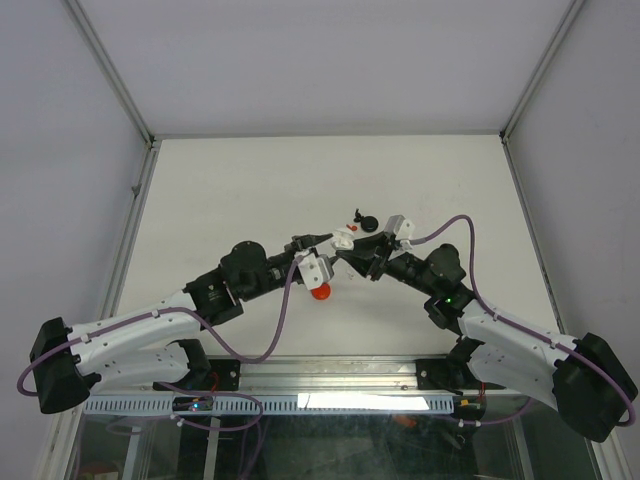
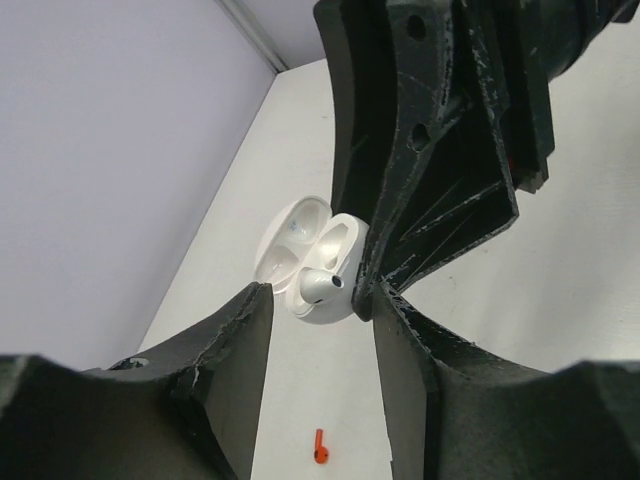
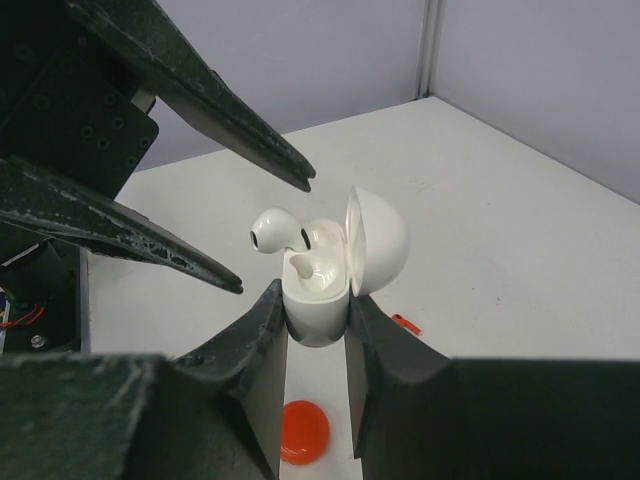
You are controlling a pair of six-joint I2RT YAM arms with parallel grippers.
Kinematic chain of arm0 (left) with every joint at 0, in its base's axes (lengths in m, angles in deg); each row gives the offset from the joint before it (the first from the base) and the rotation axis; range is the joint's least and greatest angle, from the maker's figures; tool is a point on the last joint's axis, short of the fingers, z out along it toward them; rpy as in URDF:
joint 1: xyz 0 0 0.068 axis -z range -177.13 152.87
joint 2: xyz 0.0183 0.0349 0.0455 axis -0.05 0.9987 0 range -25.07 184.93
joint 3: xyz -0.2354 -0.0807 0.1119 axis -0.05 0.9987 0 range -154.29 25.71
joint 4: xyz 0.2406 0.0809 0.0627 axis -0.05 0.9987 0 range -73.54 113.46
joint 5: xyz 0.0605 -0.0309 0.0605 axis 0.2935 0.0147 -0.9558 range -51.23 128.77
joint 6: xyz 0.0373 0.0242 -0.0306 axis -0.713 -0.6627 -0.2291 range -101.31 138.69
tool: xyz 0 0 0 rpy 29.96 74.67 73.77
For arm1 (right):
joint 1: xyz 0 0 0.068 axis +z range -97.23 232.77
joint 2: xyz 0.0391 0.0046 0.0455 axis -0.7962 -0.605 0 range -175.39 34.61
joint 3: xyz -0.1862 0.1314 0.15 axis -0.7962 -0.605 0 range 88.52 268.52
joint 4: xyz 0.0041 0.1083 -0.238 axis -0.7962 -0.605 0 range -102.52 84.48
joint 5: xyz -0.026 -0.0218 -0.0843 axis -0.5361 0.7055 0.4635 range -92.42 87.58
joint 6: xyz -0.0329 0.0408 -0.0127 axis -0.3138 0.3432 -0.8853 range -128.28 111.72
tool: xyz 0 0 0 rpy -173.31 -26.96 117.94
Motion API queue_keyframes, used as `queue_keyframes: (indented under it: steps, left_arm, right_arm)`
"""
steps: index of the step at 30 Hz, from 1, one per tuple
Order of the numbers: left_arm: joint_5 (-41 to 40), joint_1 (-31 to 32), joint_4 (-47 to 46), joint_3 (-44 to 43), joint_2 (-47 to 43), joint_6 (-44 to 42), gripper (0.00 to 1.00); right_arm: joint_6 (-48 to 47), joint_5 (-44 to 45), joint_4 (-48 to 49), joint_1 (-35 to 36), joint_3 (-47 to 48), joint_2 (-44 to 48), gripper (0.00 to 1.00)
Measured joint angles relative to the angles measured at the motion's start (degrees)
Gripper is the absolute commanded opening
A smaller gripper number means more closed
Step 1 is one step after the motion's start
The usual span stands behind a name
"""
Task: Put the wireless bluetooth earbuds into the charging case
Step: Place the earbud in the charging case.
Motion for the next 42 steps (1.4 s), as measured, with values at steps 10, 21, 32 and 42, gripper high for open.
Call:
queue_keyframes:
  steps: [10, 21, 32, 42]
  left_arm:
    - [-4.59, 0.0, -0.55, -1.22, -1.11, 10.99, 0.56]
    - [-10.38, 0.0, -2.78, -1.64, 2.47, 17.86, 0.55]
    - [-16.28, 0.0, -5.29, -0.42, 1.79, 19.82, 0.54]
    - [-19.47, -0.04, -6.71, 0.57, 1.44, 21.64, 0.57]
  right_arm:
    - [-0.26, 0.61, 0.07, 0.0, 0.0, 0.0, 0.0]
    - [-0.35, 0.79, 0.2, 0.0, 0.0, 0.0, 0.0]
    - [-0.39, 1.73, 0.17, -0.04, 0.0, 0.0, 0.0]
    - [-0.37, 1.66, -0.02, -0.04, 0.0, 0.28, 0.0]
